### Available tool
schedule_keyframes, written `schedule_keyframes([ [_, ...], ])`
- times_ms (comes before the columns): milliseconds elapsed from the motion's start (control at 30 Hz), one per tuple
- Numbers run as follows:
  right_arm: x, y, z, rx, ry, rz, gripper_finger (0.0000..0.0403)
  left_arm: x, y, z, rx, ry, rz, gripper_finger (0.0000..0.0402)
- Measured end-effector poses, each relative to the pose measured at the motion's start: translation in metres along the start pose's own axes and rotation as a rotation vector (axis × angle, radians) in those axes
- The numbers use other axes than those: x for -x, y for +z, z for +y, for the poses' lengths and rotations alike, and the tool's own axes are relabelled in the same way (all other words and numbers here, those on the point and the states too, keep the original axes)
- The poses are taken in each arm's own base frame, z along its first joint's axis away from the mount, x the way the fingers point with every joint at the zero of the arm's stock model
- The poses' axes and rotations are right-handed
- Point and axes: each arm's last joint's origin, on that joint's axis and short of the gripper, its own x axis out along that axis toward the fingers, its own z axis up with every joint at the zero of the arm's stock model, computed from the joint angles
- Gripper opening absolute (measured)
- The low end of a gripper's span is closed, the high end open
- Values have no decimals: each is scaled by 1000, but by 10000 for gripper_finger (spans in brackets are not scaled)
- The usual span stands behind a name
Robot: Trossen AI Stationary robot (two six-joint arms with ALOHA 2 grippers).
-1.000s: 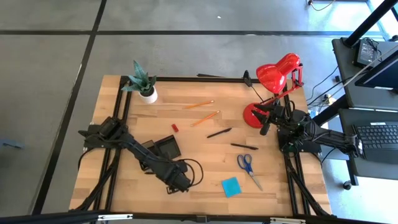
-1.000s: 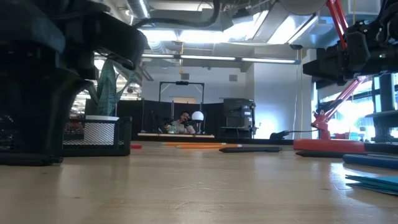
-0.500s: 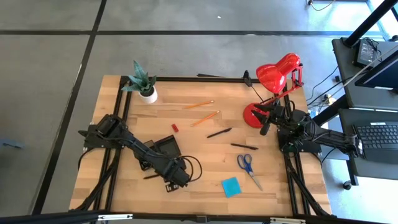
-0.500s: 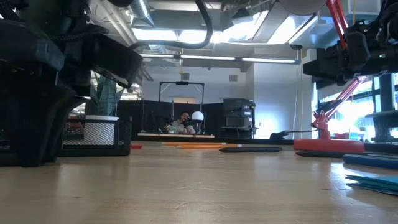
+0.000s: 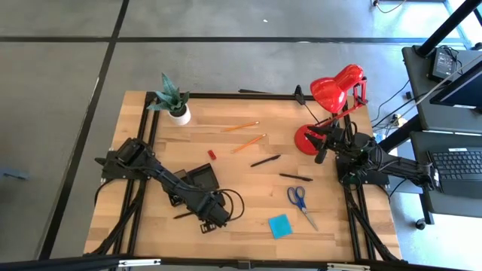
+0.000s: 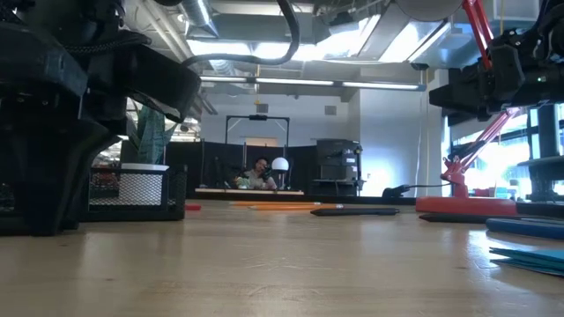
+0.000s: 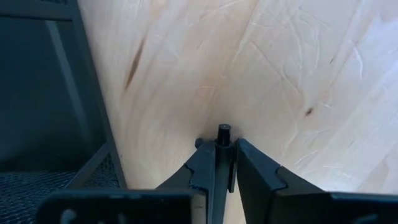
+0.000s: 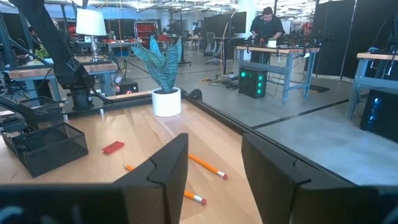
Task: Pick and place office supplies into organizer
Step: Put the left black pen into the back left compartment of the desk organizer
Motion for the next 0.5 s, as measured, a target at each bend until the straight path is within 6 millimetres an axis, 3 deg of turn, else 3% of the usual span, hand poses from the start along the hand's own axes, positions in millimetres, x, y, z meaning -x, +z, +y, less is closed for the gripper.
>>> schedule_keyframes([
  [233, 0, 0, 0, 0, 0, 0, 154, 17, 6, -6, 9, -17, -38, 36],
  [500, 0, 0, 0, 0, 0, 0, 154, 72, 13, -12, 50, -99, -270, 21],
])
